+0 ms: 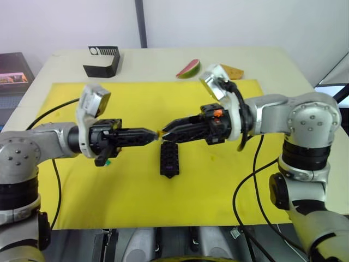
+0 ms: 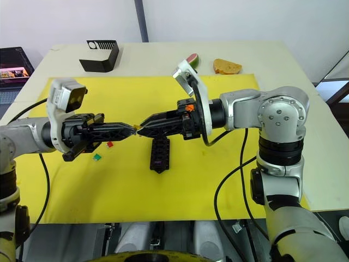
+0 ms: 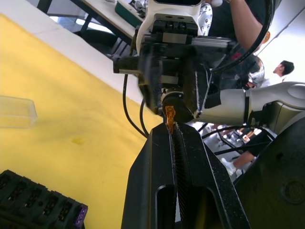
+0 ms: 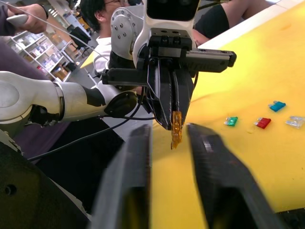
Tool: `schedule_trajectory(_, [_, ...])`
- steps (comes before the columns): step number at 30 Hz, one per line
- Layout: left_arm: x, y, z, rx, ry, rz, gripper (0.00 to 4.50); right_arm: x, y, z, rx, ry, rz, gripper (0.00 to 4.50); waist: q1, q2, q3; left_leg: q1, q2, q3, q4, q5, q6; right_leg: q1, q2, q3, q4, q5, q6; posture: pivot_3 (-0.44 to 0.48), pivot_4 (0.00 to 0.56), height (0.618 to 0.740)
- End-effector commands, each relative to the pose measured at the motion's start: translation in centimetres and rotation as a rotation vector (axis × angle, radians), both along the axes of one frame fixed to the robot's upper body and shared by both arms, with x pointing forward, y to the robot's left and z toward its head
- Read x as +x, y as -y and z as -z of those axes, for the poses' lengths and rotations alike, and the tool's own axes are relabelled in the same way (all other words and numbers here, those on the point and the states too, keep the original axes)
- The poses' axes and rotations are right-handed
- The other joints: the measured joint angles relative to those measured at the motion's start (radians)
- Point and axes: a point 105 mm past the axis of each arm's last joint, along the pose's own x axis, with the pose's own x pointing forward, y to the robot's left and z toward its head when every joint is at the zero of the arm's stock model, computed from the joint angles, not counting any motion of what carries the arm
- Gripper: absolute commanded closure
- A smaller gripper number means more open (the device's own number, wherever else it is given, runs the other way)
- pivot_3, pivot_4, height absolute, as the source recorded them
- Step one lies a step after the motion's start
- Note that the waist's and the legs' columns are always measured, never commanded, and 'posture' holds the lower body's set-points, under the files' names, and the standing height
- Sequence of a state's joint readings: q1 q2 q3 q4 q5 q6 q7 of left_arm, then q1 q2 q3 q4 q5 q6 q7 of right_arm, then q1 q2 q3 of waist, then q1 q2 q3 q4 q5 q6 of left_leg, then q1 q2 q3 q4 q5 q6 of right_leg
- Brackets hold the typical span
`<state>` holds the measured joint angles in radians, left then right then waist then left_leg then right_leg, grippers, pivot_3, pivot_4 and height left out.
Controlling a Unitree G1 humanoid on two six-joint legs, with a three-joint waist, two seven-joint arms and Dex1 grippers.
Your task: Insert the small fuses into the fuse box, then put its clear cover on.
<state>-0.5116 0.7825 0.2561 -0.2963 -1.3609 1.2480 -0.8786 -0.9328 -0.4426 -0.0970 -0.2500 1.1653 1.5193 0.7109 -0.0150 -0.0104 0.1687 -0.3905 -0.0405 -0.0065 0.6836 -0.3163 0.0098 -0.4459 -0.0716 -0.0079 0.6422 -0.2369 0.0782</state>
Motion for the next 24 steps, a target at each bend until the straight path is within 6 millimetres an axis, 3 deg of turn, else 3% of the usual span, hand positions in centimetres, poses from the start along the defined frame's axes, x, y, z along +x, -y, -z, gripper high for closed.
schedule_trajectory(1, [-0.31,-0.09,-0.58,-0.005,0.042,0.005,4.50,-0.55,-0.06,-1.20,0.025,0.049,-0.025,3.06,0.000,0.000,0.000,0.000,0.000,0.000,0.000,0.000,0.000,0.000,0.000,0.000,0.000,0.000,0.000,0.000,0.150,0.740])
schedule_trajectory(18, [-0.29,-0.01,-0.55,-0.016,0.032,0.001,4.50,-0.59,-0.48,-0.73,0.007,0.052,-0.028,3.06,0.000,0.000,0.000,0.000,0.000,0.000,0.000,0.000,0.000,0.000,0.000,0.000,0.000,0.000,0.000,0.000,0.150,0.740])
schedule_trajectory(22, [-0.37,-0.01,-0.35,-0.011,0.030,-0.001,4.50,-0.59,-0.47,-0.73,0.005,0.056,-0.028,4.22,0.000,0.000,0.000,0.000,0.000,0.000,0.000,0.000,0.000,0.000,0.000,0.000,0.000,0.000,0.000,0.000,0.150,0.740])
schedule_trajectory(24, [-0.40,-0.02,-0.31,-0.010,0.030,-0.001,4.50,-0.57,-0.47,-0.77,0.007,0.055,-0.027,4.45,0.000,0.000,0.000,0.000,0.000,0.000,0.000,0.000,0.000,0.000,0.000,0.000,-0.001,0.000,0.000,0.000,0.150,0.740])
